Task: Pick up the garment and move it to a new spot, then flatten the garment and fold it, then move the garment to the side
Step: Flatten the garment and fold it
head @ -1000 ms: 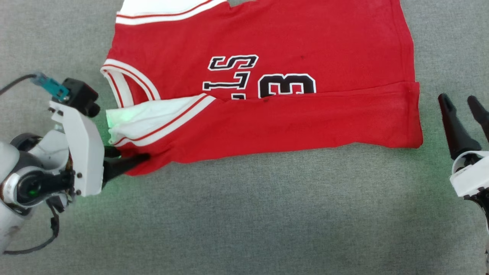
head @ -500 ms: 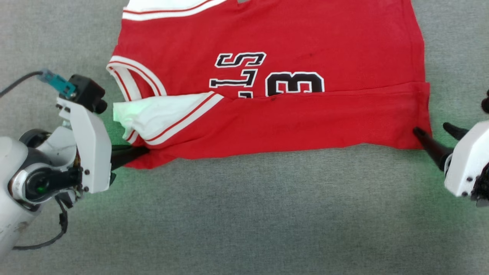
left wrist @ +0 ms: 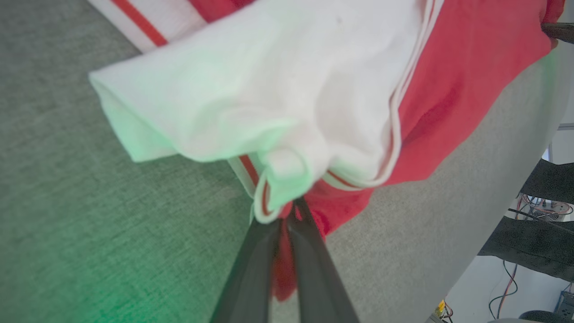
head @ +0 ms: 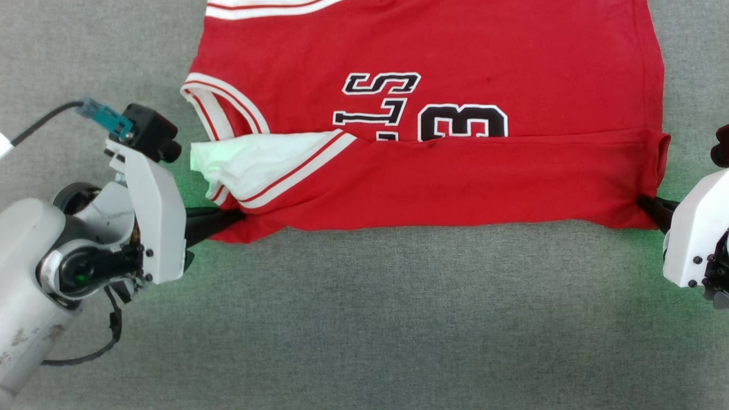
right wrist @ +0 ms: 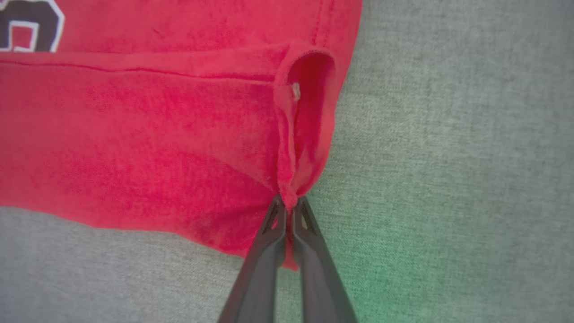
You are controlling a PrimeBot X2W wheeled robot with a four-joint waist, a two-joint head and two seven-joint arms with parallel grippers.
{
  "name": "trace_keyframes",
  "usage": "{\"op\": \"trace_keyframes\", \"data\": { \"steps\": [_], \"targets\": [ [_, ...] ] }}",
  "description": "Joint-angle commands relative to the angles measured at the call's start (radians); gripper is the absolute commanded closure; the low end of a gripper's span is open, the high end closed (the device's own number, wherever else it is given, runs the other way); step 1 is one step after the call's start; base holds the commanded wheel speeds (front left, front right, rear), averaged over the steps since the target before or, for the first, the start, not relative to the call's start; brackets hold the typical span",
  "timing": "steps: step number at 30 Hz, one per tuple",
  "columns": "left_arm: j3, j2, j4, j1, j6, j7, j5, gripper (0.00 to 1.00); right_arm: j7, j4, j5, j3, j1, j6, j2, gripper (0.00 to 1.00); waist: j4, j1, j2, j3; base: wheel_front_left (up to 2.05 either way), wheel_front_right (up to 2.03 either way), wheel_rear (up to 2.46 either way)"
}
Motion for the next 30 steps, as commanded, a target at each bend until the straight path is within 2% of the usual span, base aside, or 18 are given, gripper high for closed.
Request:
{"op": "trace_keyframes", "data": {
  "steps": [1,13,24,30],
  "targets": [
    [-0.025,-0.022,0.006,0.026,-0.001,-0.001,0.002,1.0,0.0,0.009,0.004,-0.008,0.02,-0.001,0.001,1.0,-0.001,0.0,-0.0001,-0.008,0.0,0.0,0.0],
    [-0.004,0.104,-0.125,0.096,-0.002,-0.06,-0.06,1.0,0.009,-0.088,0.043,-0.034,0.095,-0.001,-0.016,1.0,0.006,0.0,-0.0001,-0.048,0.0,0.0,0.0],
    [-0.009,0.228,-0.286,0.205,-0.002,-0.126,-0.075,1.0,0.069,-0.23,0.088,-0.066,0.273,-0.001,-0.023,1.0,0.013,0.0,-0.0001,-0.051,0.0,0.0,0.0],
    [-0.014,0.259,-0.335,0.256,-0.002,-0.162,-0.082,1.0,0.074,-0.268,0.109,-0.082,0.331,-0.001,-0.023,1.0,0.016,0.0,-0.0001,-0.053,0.0,0.0,0.0]
  ]
}}
